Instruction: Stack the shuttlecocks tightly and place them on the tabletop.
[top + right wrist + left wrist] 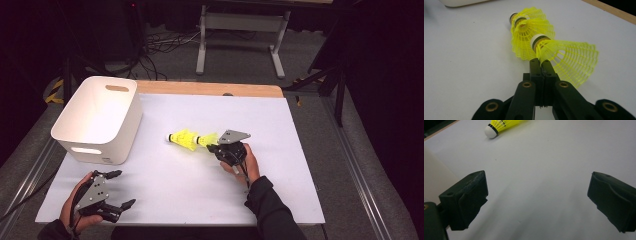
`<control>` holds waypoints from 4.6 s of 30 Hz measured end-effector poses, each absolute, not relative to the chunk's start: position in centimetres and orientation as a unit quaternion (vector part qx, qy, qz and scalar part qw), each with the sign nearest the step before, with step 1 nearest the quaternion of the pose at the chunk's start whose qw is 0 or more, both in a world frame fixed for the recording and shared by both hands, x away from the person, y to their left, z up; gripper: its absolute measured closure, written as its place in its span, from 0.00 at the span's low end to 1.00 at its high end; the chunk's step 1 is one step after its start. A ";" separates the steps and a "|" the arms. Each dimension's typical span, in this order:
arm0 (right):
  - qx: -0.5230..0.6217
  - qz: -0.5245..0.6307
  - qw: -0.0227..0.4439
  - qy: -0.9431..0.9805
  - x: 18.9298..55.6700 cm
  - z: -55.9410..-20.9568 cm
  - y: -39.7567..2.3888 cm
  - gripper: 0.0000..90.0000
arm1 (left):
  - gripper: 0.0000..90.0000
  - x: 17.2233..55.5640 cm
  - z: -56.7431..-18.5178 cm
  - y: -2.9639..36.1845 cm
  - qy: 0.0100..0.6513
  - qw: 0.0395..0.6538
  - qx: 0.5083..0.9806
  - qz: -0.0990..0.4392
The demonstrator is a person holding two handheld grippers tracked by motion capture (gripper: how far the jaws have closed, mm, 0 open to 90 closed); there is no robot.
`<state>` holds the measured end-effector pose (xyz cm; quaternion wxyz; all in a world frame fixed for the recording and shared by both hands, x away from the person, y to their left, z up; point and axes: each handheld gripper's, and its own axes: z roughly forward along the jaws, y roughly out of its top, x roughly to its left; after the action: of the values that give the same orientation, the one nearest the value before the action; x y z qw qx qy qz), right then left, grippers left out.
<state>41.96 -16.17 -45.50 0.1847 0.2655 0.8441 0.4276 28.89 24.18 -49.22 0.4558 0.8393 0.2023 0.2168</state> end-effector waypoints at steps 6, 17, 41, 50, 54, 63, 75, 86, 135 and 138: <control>0.265 0.425 0.186 0.845 42.3 -45.7 -15.6 1.00 | 0.04 28.9 -49.3 24.1 0.202 0.455 0.840 0.216; 0.259 0.424 0.185 0.848 43.0 -45.9 -14.2 1.00 | 0.04 28.9 -49.3 24.1 0.201 0.454 0.841 0.214; 0.254 0.420 0.179 0.853 43.9 -46.4 -11.8 0.98 | 0.04 28.9 -49.3 24.1 0.196 0.450 0.844 0.215; 0.263 0.407 0.188 0.854 44.0 -46.6 -11.6 0.85 | 0.04 28.8 -49.3 24.1 0.196 0.451 0.844 0.214; 0.267 0.402 0.191 0.855 44.0 -46.7 -11.6 0.78 | 0.04 28.8 -49.3 24.1 0.196 0.451 0.844 0.214; 0.278 0.404 0.194 0.850 43.3 -46.2 -12.1 0.60 | 0.04 28.8 -49.3 24.1 0.196 0.452 0.844 0.214; 0.273 0.410 0.211 0.844 41.9 -45.3 -12.7 0.52 | 0.04 28.8 -49.3 24.1 0.195 0.452 0.844 0.214; 0.254 0.431 0.237 0.833 39.9 -43.5 -13.6 0.47 | 0.04 28.8 -49.2 24.1 0.194 0.454 0.842 0.216; 0.203 0.457 0.259 0.827 34.4 -44.4 -18.8 0.20 | 0.07 29.2 -49.1 23.7 0.209 0.461 0.831 0.231; 0.203 0.455 0.252 0.829 34.6 -44.7 -18.5 0.20 | 0.07 29.2 -49.0 23.6 0.205 0.460 0.832 0.234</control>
<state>34.63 -18.47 -44.73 0.2523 0.2029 0.8294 0.4553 29.19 23.58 -49.00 0.4599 0.8317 0.2047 0.2342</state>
